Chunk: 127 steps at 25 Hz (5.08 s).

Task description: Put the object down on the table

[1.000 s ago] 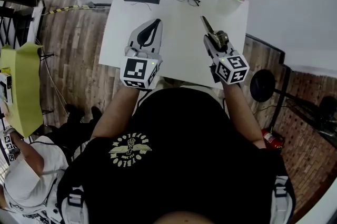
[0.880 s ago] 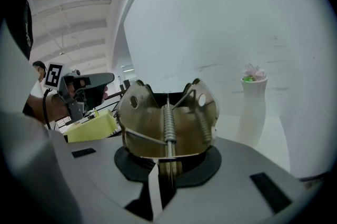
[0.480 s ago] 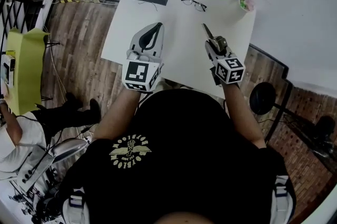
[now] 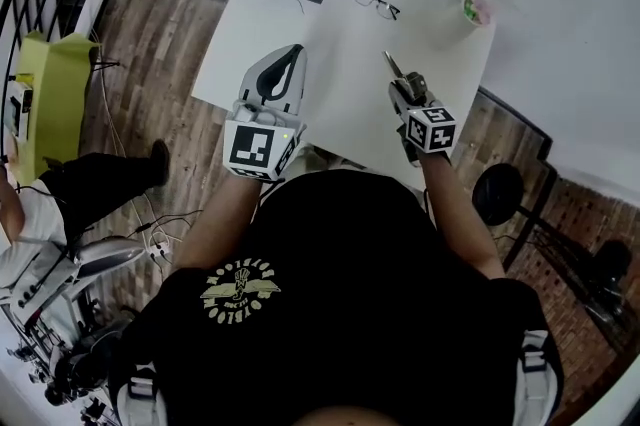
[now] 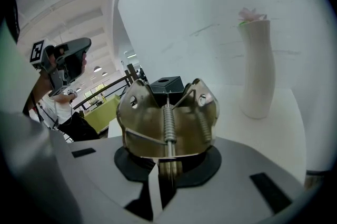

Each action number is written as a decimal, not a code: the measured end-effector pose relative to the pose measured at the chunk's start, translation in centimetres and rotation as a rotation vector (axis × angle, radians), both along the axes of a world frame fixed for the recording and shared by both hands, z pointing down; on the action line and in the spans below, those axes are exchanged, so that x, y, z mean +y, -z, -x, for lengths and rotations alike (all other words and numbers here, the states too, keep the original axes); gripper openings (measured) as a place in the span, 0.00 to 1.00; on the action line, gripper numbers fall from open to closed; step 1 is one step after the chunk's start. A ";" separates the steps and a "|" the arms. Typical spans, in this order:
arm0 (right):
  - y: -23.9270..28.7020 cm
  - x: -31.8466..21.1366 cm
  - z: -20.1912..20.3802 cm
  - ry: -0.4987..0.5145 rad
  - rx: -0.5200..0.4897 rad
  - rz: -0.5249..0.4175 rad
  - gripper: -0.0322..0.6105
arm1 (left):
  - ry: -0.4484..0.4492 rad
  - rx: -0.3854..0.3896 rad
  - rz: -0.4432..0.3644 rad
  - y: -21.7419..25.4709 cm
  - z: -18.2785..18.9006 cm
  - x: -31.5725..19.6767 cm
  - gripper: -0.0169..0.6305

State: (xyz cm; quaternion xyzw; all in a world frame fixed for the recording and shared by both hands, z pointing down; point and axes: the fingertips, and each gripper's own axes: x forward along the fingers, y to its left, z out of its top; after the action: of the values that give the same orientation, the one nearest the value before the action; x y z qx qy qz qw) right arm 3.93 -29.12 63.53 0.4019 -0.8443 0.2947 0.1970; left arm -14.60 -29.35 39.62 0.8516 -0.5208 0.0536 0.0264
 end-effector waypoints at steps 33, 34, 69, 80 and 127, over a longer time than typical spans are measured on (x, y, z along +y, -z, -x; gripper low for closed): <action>-11.9 4.4 -1.0 0.028 0.136 0.384 0.16 | 0.018 -0.040 0.034 -0.6 0.7 2.1 0.04; -11.9 4.4 -0.9 0.029 0.136 0.383 0.16 | 0.017 -0.039 0.033 -0.6 0.7 2.1 0.04; -1.5 0.4 -4.3 -0.065 0.344 -0.050 0.08 | -0.124 0.011 0.015 -0.1 -1.5 0.2 0.04; 4.2 1.0 -2.7 -0.053 0.258 -0.186 0.05 | -0.109 -0.008 -0.005 0.3 -2.2 -0.6 0.04; 31.2 1.5 -5.3 0.026 -0.012 -0.633 0.05 | 0.059 0.006 -0.112 7.8 -6.0 1.8 0.04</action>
State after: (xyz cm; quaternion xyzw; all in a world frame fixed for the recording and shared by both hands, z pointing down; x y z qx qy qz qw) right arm 9.25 -27.59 32.28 0.4306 -0.9003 0.0173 0.0610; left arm -8.64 -27.57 31.79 0.8363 -0.5476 0.0210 -0.0185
